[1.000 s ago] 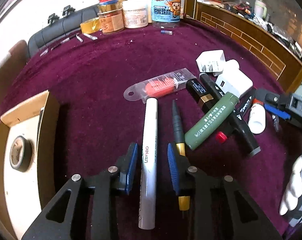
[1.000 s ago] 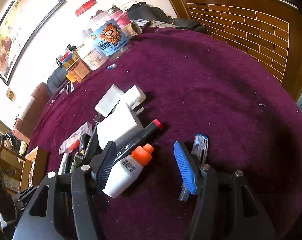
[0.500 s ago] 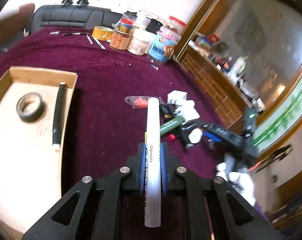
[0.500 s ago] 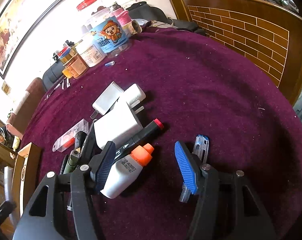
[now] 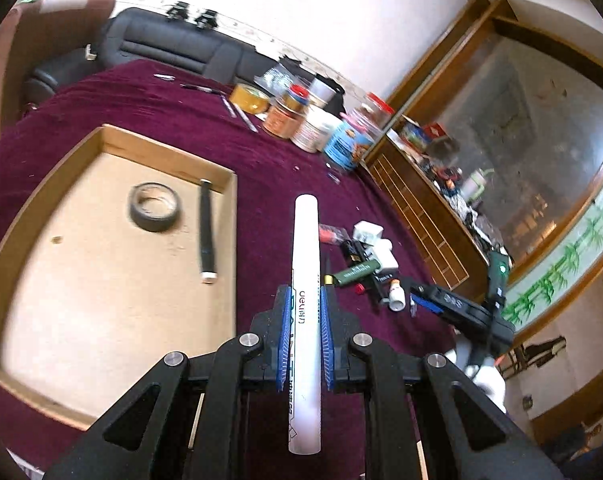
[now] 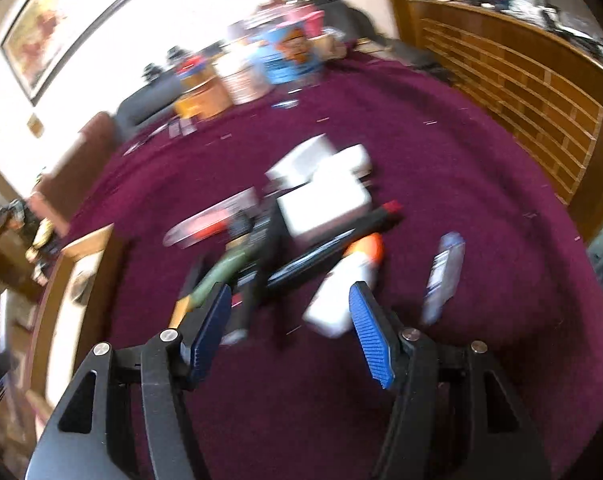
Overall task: Organize rigid objects
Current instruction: 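Carry the white marker toward the box with the left tool while the right tool grasps the yellow pen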
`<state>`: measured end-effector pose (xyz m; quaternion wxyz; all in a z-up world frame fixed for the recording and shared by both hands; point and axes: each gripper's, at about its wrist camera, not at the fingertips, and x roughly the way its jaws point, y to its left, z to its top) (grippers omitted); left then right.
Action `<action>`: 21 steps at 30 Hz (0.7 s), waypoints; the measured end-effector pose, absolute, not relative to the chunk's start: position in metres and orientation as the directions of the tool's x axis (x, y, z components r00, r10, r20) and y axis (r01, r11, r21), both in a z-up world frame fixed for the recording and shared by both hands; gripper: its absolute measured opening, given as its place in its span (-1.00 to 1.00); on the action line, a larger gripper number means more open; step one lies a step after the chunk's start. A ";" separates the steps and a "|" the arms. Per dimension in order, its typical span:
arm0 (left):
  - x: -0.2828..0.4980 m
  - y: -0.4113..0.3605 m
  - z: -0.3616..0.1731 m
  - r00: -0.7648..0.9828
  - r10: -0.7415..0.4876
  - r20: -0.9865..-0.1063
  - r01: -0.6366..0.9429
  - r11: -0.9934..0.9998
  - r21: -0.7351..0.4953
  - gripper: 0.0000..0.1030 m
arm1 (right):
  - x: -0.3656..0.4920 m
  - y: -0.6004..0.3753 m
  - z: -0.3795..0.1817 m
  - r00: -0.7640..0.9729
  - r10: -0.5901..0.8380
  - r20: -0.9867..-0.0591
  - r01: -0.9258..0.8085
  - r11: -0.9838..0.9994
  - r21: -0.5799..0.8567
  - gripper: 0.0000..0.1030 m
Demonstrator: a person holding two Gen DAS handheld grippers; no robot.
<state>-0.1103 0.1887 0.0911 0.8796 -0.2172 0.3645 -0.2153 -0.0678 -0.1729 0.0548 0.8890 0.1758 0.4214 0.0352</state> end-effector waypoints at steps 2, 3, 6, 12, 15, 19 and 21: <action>-0.113 0.197 0.090 0.651 -0.539 -0.534 0.209 0.804 -0.557 -0.78 | -0.071 -0.154 0.058 0.627 0.244 -0.740 0.037 0.939 0.341 0.17; -0.114 0.201 0.090 0.655 -0.542 -0.527 0.205 0.798 -0.567 -0.78 | -0.072 -0.141 0.059 0.614 0.262 -0.745 0.006 0.942 0.336 0.17; -0.116 0.209 0.088 0.663 -0.543 -0.516 0.197 0.791 -0.579 -0.78 | -0.070 -0.109 0.052 0.563 0.297 -0.771 -0.046 0.943 0.330 0.17; -0.124 0.227 0.086 0.675 -0.536 -0.507 0.188 0.790 -0.584 -0.78 | -0.040 -0.068 0.020 0.488 0.297 -0.821 -0.058 0.949 0.308 -0.29; -0.126 0.237 0.084 0.682 -0.528 -0.506 0.174 0.789 -0.589 -0.78 | -0.021 -0.058 0.016 0.506 0.216 -0.835 -0.033 0.972 0.231 -0.34; -0.128 0.248 0.082 0.693 -0.515 -0.504 0.157 0.791 -0.592 -0.78 | -0.010 -0.049 0.015 0.532 0.093 -0.842 0.008 0.993 0.114 -0.73; -0.129 0.254 0.080 0.700 -0.507 -0.503 0.145 0.791 -0.595 -0.78 | -0.015 -0.051 0.015 0.542 0.084 -0.836 0.020 0.993 0.113 -0.88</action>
